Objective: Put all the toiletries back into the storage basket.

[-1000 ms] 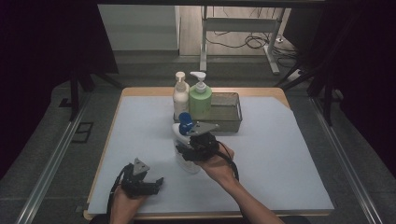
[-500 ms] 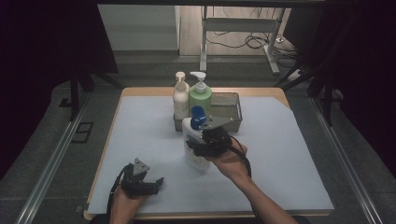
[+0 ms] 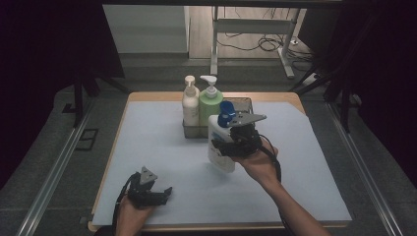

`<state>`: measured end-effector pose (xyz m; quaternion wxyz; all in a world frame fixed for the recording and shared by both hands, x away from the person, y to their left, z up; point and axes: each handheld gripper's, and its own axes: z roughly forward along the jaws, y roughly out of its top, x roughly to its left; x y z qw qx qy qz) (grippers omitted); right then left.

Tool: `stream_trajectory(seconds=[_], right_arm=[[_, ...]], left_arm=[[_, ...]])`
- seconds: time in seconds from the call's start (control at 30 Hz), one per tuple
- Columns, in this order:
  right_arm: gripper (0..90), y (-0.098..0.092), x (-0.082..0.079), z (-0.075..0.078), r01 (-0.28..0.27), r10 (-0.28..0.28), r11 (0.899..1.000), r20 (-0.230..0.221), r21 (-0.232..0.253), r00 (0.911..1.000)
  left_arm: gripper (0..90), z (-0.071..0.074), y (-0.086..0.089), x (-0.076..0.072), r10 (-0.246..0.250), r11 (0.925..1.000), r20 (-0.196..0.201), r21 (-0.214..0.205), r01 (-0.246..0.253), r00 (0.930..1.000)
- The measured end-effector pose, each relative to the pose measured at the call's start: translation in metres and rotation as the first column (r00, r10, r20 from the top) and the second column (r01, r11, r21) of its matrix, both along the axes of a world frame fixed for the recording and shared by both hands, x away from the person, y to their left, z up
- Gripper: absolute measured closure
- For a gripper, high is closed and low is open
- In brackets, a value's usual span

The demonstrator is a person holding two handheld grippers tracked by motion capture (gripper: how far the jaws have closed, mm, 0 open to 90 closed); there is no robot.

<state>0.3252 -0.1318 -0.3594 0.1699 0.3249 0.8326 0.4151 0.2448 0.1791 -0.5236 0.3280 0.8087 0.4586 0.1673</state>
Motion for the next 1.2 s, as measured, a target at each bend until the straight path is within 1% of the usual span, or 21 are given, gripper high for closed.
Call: stream_trajectory(seconds=[0.1,0.2,0.33,0.63,0.8,0.93,1.2], right_arm=[[40.0,-0.009,0.004,0.005,0.018,-0.018,1.000,-0.012,0.000,0.9998],[40.0,-0.017,0.008,0.008,0.033,-0.033,0.999,-0.028,0.016,0.9991],[40.0,-0.026,0.012,0.014,0.051,-0.051,0.998,-0.033,0.022,0.9982],[40.0,-0.039,0.022,0.029,0.095,-0.095,0.995,-0.013,0.012,0.9954],[40.0,-0.045,0.032,0.035,0.126,-0.125,0.992,-0.018,0.015,0.9920],[40.1,-0.048,0.040,0.037,0.153,-0.153,0.988,-0.019,0.022,0.9881],[40.1,-0.049,0.053,0.046,0.187,-0.188,0.981,0.000,0.044,0.9823]], left_arm=[[12.3,0.000,0.000,0.000,0.000,1.0000,0.000,0.000,0.000,1.0000],[12.2,0.000,0.000,0.000,0.000,1.0000,0.000,0.000,0.000,1.0000],[12.3,0.000,0.000,0.000,0.000,1.0000,0.000,0.000,0.000,1.0000],[12.3,0.000,0.000,0.000,0.000,1.0000,0.000,0.001,0.000,1.0000],[12.3,0.000,0.000,0.000,-0.001,1.0000,0.000,0.002,0.001,1.0000],[12.3,0.000,0.000,0.000,-0.002,1.0000,-0.001,0.004,0.002,1.0000],[12.3,0.000,0.000,0.000,-0.001,1.0000,-0.001,0.003,0.001,1.0000]])
